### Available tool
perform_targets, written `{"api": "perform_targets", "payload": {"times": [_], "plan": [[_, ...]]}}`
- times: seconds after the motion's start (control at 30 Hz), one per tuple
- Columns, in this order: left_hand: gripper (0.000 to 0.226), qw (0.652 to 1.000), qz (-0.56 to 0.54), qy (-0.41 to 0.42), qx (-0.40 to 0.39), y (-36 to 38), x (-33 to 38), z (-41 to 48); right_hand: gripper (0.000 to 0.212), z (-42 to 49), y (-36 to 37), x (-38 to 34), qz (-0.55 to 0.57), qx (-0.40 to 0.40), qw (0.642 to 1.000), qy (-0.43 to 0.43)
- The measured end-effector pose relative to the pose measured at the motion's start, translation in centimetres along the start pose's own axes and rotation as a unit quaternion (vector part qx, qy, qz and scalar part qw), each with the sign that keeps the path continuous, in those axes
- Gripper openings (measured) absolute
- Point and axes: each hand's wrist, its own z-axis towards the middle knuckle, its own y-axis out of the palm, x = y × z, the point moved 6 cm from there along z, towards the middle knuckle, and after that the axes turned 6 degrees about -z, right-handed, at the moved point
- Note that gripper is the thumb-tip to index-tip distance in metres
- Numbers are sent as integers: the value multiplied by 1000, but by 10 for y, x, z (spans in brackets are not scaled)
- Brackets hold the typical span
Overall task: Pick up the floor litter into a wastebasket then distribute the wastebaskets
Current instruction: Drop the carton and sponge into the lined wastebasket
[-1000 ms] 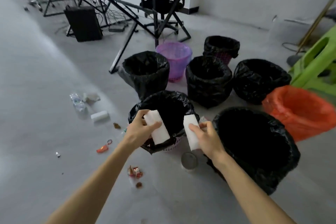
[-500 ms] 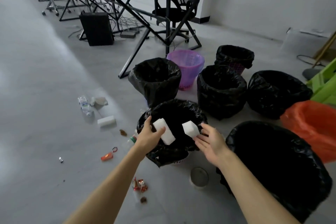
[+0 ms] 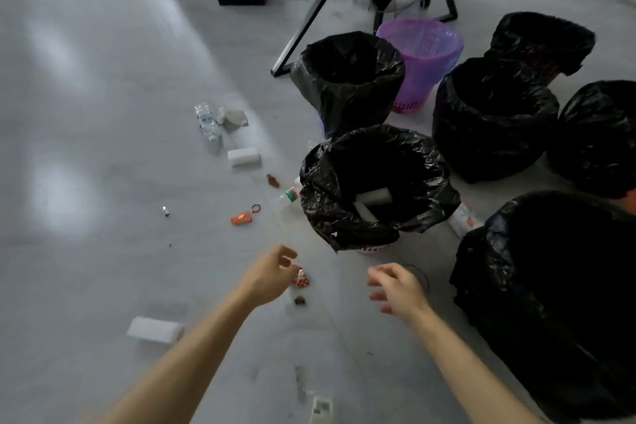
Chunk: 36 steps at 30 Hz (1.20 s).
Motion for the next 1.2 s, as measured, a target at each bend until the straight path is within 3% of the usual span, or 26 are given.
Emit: {"api": "perform_targets", "payload": {"times": [0.1,0.2,0.27,0.33,0.43,0.53,0.67,0.87,1.0,1.2], "plan": [[35,997,62,-39,1,3,-59,-15,38,-2,51,41,-164,-78,983,25],[38,991,99,-90,-17,6,-131,-39,82,-18,114,92,-386,-217,895,59],[40,987,113,-112,-14,8,-166,-55,111,-29,140,119,-465,-251,847,64],[43,982,126,-144,3,8,-203,-73,123,-38,168,139,-524,-266,808,46],[52,968,153,-194,44,5,-258,-111,101,-49,202,148,-579,-265,771,-4],[71,947,202,-241,73,7,-301,-144,76,-57,229,134,-577,-235,778,-80],[96,929,166,-323,69,22,-347,-178,83,-56,257,109,-545,-170,788,-231],[70,924,131,-356,44,45,-369,-194,84,-46,249,139,-649,-190,697,-236],[64,938,133,-321,11,41,-341,-174,88,-34,228,138,-630,-193,725,-202],[67,971,131,-195,42,0,-231,-112,99,-25,169,74,-508,-178,823,-179]]}}
